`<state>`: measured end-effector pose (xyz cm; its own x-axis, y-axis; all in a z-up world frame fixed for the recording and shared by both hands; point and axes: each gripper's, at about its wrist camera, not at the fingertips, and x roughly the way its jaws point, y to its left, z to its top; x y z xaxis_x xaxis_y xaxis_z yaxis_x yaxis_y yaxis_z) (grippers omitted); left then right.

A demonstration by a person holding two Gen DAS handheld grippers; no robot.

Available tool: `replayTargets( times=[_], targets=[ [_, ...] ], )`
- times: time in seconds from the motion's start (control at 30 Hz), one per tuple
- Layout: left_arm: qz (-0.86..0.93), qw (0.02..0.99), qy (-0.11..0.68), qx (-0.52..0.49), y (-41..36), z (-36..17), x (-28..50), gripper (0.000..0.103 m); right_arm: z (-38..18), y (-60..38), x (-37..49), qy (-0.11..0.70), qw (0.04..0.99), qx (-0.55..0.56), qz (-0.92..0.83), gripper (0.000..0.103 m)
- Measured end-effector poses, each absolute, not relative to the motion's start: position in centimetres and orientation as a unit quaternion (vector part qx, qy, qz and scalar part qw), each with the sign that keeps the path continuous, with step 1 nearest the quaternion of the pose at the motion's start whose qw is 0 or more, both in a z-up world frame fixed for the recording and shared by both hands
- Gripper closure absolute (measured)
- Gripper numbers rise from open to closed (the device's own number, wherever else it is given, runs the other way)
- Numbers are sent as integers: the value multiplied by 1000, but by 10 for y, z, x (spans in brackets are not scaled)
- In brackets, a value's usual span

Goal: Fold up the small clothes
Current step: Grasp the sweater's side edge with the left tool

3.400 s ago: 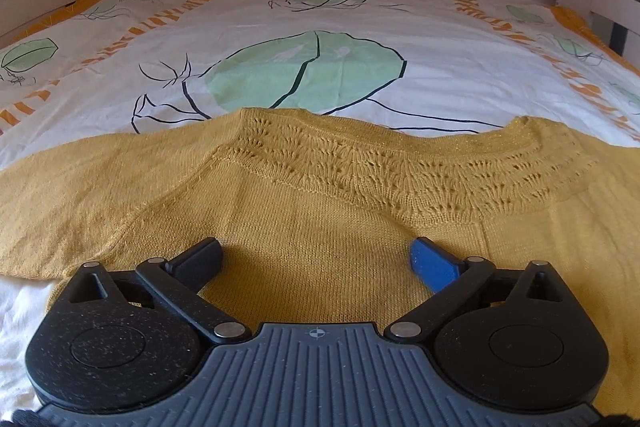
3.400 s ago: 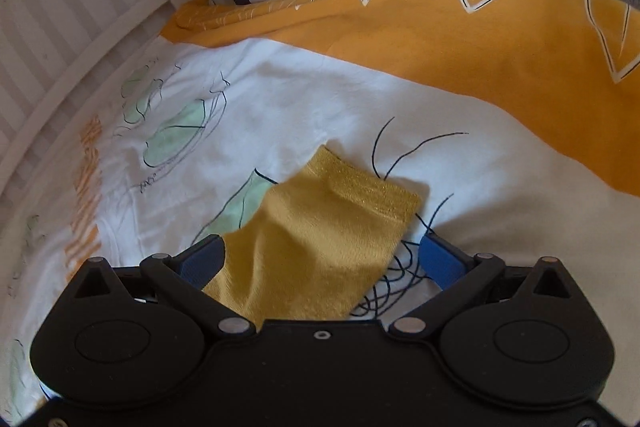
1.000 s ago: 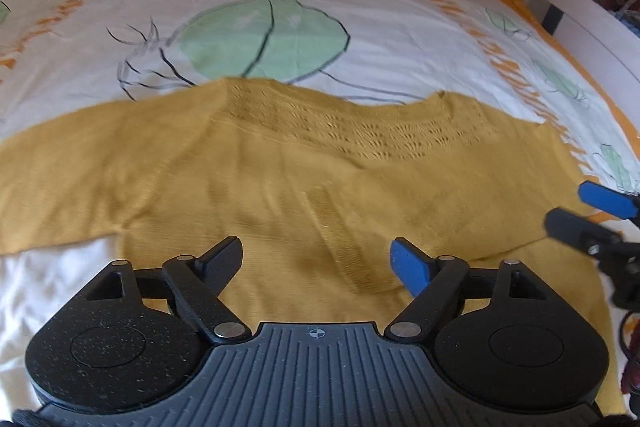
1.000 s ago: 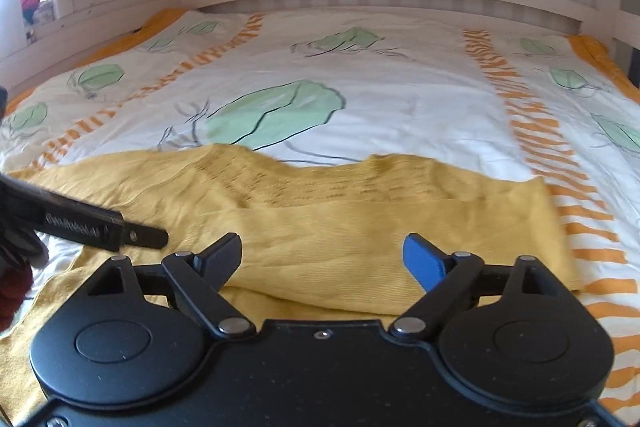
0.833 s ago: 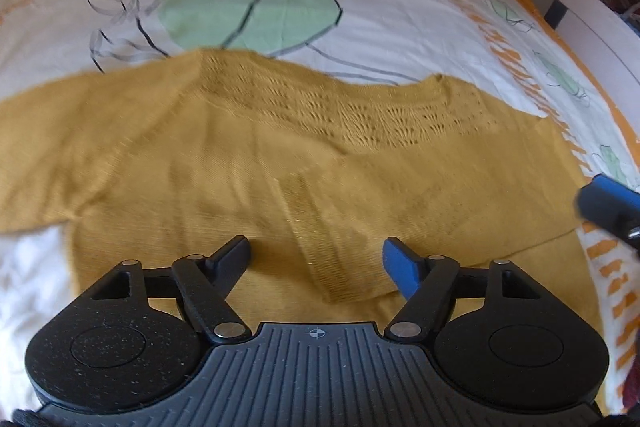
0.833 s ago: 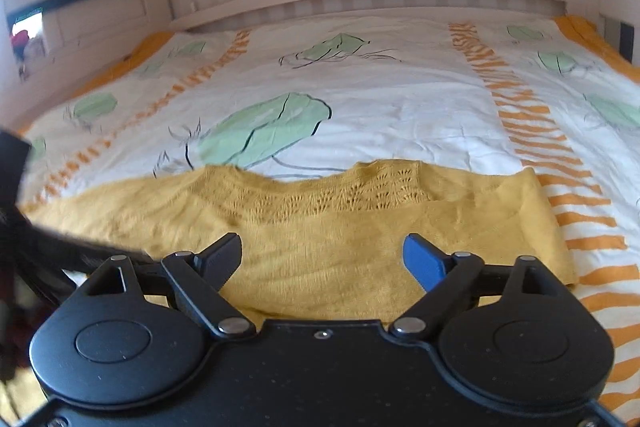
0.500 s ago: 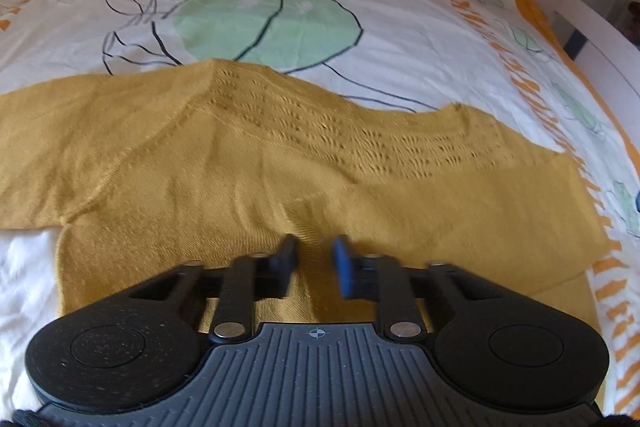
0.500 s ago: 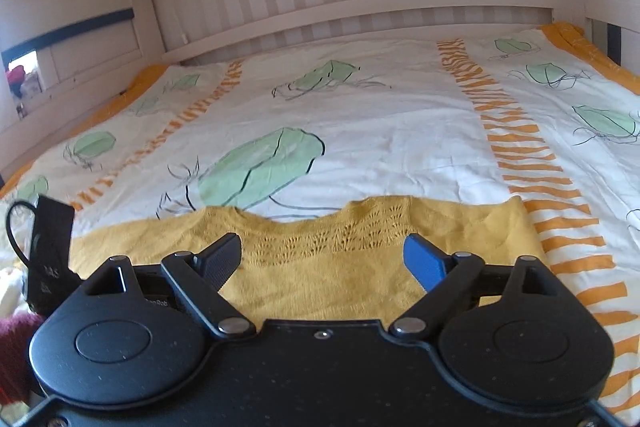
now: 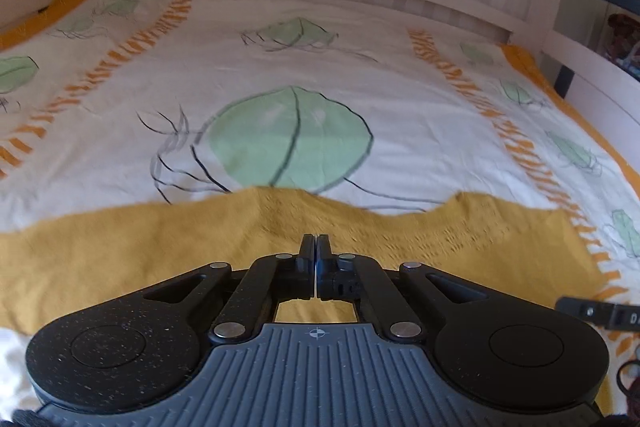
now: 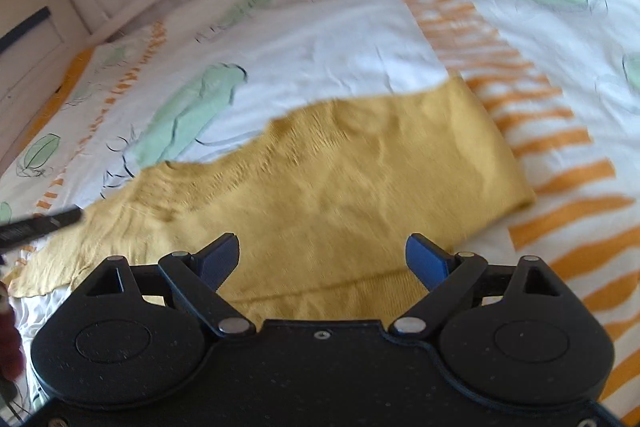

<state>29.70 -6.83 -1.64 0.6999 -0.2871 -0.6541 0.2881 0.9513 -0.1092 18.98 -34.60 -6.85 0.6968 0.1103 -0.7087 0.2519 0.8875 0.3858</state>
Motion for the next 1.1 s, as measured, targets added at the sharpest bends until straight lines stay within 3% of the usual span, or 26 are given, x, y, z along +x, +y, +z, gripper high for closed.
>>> replayTargets(
  times=[0.13, 0.2, 0.23, 0.4, 0.57, 0.83, 0.9, 0.93, 1.1],
  targets=[
    [-186, 899, 395, -28, -62, -32, 306, 97, -71, -344, 191, 390, 890, 234, -38, 11],
    [-200, 885, 417, -45, -63, -49, 308, 86, -69, -342, 193, 388, 891, 234, -35, 11],
    [-203, 880, 427, -53, -64, -57, 308, 75, -68, -341, 193, 387, 891, 235, -32, 11],
    [-214, 862, 455, -54, -77, -87, 301, 72, -59, -336, 196, 375, 899, 225, -13, 9],
    [-222, 861, 455, -58, -89, -98, 297, 61, -49, -329, 194, 357, 915, 188, -15, 3],
    [-202, 866, 451, -79, -97, -99, 301, 62, -43, -332, 195, 347, 918, 190, -14, 3],
    [-197, 871, 444, -67, -98, -98, 299, 73, -44, -333, 194, 347, 918, 193, -15, 3],
    [-193, 876, 439, -53, -100, -97, 297, 97, -44, -333, 195, 347, 918, 194, -15, 3],
    [-209, 900, 382, -19, -98, -76, 287, 99, -45, -332, 194, 350, 916, 195, -12, 3]
  ],
)
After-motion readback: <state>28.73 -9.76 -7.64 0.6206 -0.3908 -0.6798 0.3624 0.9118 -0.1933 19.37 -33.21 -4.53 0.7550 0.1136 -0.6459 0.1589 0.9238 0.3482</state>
